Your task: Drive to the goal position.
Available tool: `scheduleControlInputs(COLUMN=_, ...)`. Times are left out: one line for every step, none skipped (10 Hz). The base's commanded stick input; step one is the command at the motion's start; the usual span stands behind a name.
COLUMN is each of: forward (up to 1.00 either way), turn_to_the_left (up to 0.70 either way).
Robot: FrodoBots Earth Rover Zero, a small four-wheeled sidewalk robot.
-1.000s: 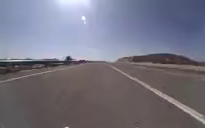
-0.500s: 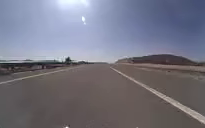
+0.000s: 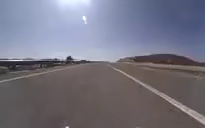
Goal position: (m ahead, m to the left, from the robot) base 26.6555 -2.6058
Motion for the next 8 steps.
scheduleControlInputs(forward=1.00, turn_to_the_left=0.00)
scheduleControlInputs(forward=1.00, turn_to_the_left=0.00)
scheduleControlInputs(forward=1.00, turn_to_the_left=0.00)
scheduleControlInputs(forward=1.00, turn_to_the_left=0.00)
scheduleControlInputs(forward=1.00, turn_to_the_left=0.00)
scheduleControlInputs(forward=1.00, turn_to_the_left=0.00)
scheduleControlInputs(forward=1.00, turn_to_the_left=0.00)
scheduleControlInputs(forward=1.00, turn_to_the_left=0.00)
